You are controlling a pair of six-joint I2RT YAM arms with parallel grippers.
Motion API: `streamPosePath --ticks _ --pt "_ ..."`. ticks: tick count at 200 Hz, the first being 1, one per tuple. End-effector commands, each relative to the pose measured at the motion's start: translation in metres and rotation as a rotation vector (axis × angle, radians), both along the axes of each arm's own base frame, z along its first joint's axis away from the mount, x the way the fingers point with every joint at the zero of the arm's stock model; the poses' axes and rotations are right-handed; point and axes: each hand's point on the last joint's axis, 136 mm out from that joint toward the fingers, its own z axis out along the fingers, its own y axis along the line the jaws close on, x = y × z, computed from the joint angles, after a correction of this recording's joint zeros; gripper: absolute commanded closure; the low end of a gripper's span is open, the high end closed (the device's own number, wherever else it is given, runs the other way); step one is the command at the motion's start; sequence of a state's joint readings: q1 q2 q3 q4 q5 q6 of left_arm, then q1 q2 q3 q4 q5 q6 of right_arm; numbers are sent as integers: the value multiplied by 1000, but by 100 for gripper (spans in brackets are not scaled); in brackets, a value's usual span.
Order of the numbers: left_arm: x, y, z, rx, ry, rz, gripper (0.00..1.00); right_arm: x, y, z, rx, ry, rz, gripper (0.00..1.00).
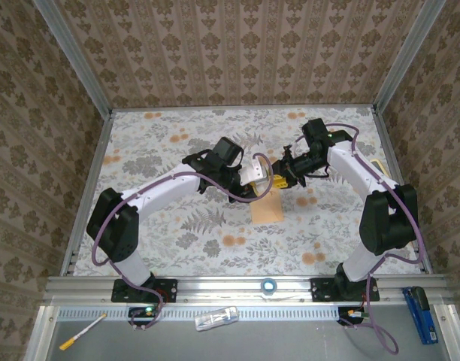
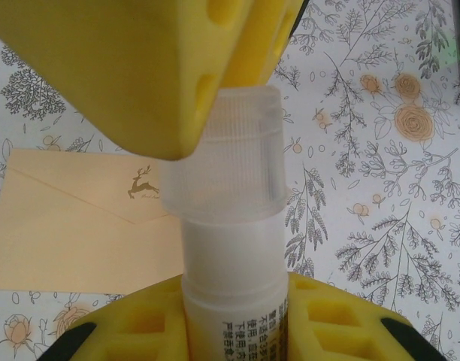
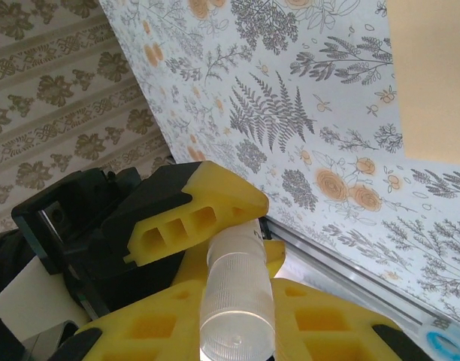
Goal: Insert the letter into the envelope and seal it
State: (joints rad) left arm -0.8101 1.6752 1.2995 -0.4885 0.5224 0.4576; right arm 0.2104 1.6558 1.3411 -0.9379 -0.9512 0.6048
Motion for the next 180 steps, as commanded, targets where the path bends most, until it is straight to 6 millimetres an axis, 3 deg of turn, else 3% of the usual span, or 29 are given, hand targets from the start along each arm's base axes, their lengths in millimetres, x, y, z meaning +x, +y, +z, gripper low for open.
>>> streamPosePath --ticks 1,85,180 --pt "0 -26 30 -117 -56 -69 100 -1 15 6 73 12 24 76" --pt "-1 -29 30 -124 -53 -73 100 -1 14 7 98 21 10 76" --pt "0 -27 28 -115 -56 -64 100 -31 14 12 162 72 98 75"
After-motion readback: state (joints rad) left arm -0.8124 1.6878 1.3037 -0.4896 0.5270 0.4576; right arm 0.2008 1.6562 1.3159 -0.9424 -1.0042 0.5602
